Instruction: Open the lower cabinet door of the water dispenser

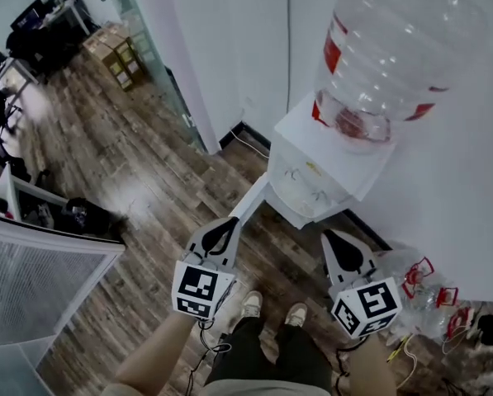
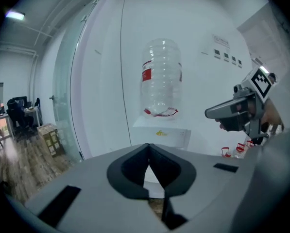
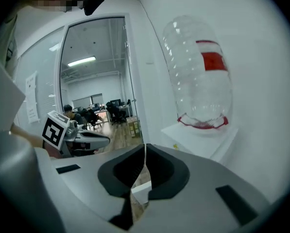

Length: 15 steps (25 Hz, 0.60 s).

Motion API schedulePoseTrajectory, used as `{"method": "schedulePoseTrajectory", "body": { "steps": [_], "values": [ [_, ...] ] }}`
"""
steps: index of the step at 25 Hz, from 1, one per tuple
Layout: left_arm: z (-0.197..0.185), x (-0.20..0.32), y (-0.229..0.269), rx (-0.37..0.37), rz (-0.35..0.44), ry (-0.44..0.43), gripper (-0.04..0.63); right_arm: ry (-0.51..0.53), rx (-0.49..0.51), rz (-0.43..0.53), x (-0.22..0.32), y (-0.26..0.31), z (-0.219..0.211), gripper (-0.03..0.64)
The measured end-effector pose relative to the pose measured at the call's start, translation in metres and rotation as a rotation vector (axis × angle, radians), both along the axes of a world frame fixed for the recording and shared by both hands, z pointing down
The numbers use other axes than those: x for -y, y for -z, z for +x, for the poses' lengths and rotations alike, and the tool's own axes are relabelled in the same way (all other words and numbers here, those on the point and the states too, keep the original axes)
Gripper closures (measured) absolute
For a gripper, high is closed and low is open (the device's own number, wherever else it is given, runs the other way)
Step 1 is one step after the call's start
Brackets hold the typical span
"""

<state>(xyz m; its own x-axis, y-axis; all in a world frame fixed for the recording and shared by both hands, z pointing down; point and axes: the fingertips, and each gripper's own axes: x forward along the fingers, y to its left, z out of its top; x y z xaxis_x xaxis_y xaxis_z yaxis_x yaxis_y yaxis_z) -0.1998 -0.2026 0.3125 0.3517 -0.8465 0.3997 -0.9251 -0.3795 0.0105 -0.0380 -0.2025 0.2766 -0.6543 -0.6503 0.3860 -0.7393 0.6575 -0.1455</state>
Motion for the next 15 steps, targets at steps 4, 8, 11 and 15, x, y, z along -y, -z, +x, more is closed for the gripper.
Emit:
{"method": "schedulePoseTrajectory", "body": {
  "steps": [4,8,11,15],
  "values": [
    [0.025,-0.004,0.055,0.0,0.061,-0.054,0.589,-0.023,0.012,0.079,-0.009,0.055,0.022,0.606],
    [0.045,-0.015,0.119,0.005,0.135,-0.089,0.589,-0.035,0.034,0.144,-0.027,0.114,0.04,0.606],
    [0.062,-0.023,0.162,0.019,0.202,-0.122,0.589,-0.035,0.058,0.188,-0.04,0.151,0.051,0.606],
    [0.085,-0.038,0.214,-0.006,0.284,-0.148,0.589,-0.05,0.051,0.264,-0.055,0.196,0.07,0.607]
  ]
}}
